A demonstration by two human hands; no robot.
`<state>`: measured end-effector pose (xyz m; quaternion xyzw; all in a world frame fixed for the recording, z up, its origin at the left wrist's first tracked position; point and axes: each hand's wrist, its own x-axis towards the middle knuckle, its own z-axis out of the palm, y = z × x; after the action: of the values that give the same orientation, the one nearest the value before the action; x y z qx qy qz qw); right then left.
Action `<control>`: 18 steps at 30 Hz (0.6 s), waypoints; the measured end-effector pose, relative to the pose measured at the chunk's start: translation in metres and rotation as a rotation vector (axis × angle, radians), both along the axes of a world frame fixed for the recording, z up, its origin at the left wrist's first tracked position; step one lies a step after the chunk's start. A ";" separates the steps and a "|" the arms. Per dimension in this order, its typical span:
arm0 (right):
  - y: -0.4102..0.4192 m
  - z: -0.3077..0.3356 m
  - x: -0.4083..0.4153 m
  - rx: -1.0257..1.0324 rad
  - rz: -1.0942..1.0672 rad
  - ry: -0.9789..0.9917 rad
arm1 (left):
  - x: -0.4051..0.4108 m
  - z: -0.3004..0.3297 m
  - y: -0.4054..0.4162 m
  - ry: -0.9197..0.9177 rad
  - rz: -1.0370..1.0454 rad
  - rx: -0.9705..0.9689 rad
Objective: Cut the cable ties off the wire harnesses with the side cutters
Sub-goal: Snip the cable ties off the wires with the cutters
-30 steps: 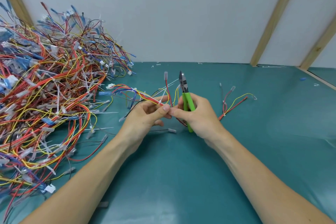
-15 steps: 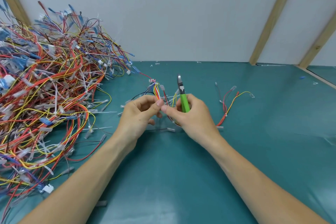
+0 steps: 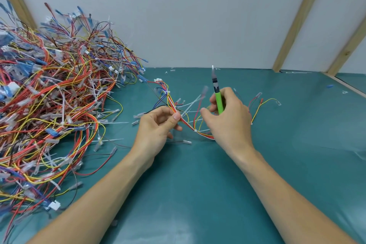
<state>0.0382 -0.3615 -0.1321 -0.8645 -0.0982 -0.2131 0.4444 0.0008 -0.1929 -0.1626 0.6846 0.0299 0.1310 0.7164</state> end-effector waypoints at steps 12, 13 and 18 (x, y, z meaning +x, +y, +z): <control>0.006 -0.012 0.003 -0.067 0.311 0.268 | -0.002 0.008 0.005 0.048 0.051 -0.092; 0.006 -0.012 0.004 -0.019 0.358 0.315 | -0.002 0.009 0.006 0.053 0.045 -0.099; 0.002 -0.008 0.004 0.187 0.544 0.343 | -0.003 0.014 0.010 0.030 -0.017 -0.183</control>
<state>0.0419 -0.3592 -0.1402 -0.7855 -0.2290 0.0539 0.5723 -0.0019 -0.1830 -0.1491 0.6185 0.0465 0.1114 0.7765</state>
